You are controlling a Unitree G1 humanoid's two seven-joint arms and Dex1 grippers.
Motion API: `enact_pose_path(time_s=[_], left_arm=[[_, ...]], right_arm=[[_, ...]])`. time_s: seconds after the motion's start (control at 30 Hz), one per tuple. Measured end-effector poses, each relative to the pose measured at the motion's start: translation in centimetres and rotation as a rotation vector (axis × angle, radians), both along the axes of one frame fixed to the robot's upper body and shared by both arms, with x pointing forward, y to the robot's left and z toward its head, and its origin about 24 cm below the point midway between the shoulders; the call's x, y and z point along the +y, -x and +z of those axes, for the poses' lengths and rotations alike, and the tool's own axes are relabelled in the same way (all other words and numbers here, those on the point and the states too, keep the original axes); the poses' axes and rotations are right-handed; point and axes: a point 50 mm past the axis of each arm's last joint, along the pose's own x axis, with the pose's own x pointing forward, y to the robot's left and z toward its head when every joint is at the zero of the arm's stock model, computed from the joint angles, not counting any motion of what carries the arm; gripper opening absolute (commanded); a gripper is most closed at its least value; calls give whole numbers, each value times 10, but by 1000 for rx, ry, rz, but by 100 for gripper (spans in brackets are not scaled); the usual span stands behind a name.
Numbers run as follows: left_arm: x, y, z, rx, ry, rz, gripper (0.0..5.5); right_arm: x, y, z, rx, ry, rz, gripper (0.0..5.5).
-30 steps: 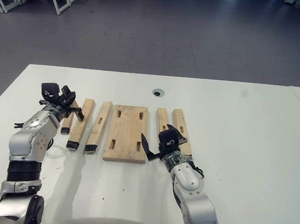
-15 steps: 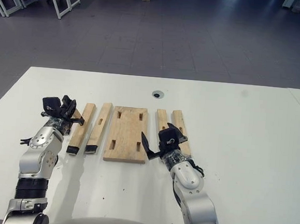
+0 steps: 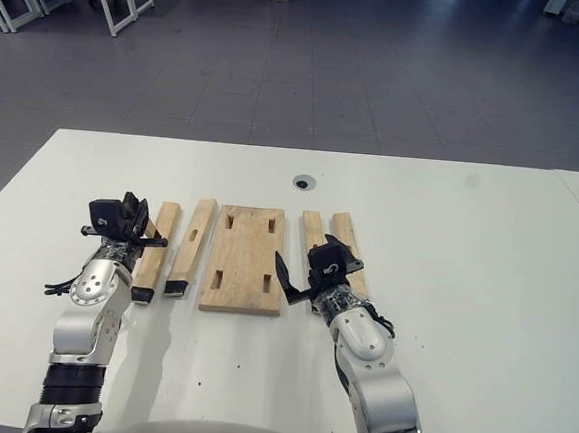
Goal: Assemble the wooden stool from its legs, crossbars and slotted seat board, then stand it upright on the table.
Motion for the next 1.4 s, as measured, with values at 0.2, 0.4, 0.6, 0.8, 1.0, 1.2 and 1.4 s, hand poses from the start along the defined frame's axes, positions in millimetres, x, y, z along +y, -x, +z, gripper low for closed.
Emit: enact_pose_path(time_s=[0.2,0.4,0.6,0.8,1.0,1.2,1.4], left_arm=[[0,-4,8,3,14,15,104],[-3,-10,24,-33,11,7,213],[5,-10,33,-23,-29,60,230],[17,-20,82,-137,-97,120,230],[25,-43,127,-101,-60,105,230],[16,-58,94,202,-13,-82,230],[22,-71,185,-199,66,-49,230]], right_arm=[[1,-3,1,-13,4,0,504],[0,-4,0,-13,13,-2,504],[0,-4,0,-14,14,-3,504],[0,-4,0,-12,14,-6,504],[0,-1,-4,2,22,-16,504],[1,-1,-5,3,25,-15,504],[1,-1,-5,4,26,-16,504]])
